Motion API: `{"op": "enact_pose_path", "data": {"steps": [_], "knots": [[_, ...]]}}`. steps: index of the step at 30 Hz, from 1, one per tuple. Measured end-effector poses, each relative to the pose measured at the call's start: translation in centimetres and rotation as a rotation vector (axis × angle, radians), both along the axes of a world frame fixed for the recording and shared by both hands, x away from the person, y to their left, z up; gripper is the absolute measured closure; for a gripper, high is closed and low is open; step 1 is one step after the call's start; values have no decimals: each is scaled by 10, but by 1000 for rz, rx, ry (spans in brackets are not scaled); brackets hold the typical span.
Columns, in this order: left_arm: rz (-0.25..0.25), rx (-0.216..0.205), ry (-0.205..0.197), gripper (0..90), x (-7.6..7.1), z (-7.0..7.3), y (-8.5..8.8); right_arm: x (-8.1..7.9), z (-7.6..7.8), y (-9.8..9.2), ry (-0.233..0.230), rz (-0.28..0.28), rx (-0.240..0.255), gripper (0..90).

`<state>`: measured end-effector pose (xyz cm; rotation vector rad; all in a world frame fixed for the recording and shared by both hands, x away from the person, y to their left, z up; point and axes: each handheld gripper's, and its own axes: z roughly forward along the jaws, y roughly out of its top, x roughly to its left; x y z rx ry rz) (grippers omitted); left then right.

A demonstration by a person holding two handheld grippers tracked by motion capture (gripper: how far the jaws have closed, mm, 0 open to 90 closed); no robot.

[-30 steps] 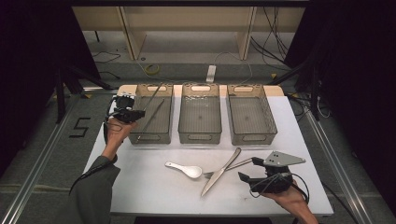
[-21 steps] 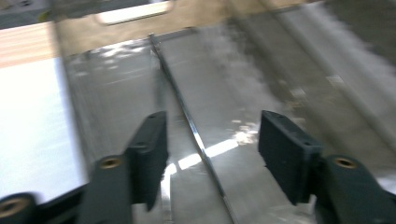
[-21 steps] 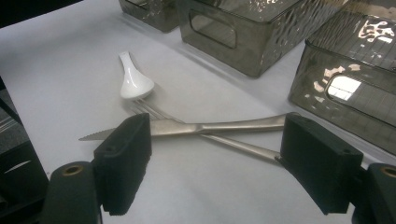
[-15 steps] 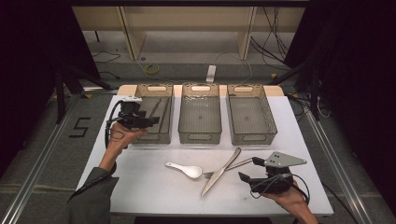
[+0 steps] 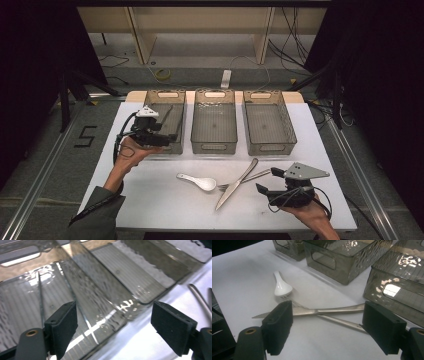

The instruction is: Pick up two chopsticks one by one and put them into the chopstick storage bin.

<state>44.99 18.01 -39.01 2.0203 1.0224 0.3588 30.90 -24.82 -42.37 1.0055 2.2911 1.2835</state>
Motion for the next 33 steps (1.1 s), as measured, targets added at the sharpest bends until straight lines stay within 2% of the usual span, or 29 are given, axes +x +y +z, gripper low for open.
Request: {"op": "enact_pose_path", "data": {"steps": [2, 7, 14, 25, 28, 33], "knots": [[-15, -5, 0, 191, -5, 2, -2, 0, 0, 0, -1, 0, -5, 254], [-66, 27, 2, 183, -13, 2, -11, -1, 1, 1, -1, 2, 1, 253], [-112, 66, 30, 176, -22, -3, -24, -1, 1, 1, -6, -2, 11, 252], [-160, 79, 50, 172, -30, -13, -33, -1, 0, -1, -15, -21, 49, 252], [-184, 80, 70, 172, -31, -17, -38, 1, -1, -2, -17, -29, 64, 252], [-226, 109, 96, 171, -34, -24, -47, 3, -3, -5, -17, -52, 79, 252]]}}
